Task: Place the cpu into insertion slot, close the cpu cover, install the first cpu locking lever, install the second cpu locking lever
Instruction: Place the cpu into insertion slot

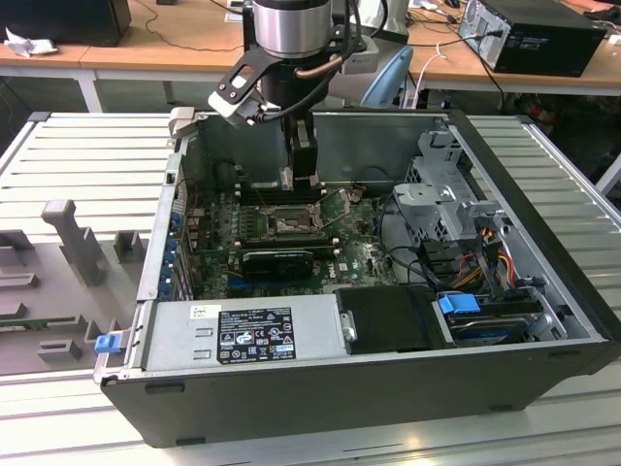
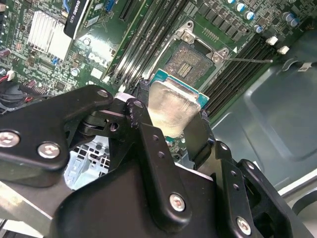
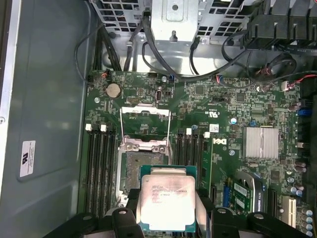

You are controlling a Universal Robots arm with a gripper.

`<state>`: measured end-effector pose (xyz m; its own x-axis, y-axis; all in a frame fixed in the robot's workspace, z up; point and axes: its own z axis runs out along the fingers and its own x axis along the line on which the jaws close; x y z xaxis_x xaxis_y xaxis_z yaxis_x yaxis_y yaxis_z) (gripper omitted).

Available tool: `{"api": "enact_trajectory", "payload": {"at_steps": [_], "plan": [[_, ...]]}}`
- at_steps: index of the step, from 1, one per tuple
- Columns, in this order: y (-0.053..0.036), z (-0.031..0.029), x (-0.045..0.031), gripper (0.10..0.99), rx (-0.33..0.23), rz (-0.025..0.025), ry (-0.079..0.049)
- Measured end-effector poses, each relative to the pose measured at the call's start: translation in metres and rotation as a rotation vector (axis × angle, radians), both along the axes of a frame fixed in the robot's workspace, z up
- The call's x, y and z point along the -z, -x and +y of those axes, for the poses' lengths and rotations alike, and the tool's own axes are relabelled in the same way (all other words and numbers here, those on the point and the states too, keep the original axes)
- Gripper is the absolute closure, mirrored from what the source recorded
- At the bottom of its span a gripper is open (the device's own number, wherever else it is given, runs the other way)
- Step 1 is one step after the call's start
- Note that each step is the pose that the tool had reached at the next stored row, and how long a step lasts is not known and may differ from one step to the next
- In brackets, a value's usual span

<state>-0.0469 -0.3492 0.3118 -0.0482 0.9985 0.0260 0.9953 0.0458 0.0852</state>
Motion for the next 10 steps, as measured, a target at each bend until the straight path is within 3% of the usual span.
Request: {"api": "enact_trajectory", "payload": {"at_steps": [10], "plan": [[0.0, 0.0, 0.0079, 0.557, 0.0, 0.0001, 0.0]]}}
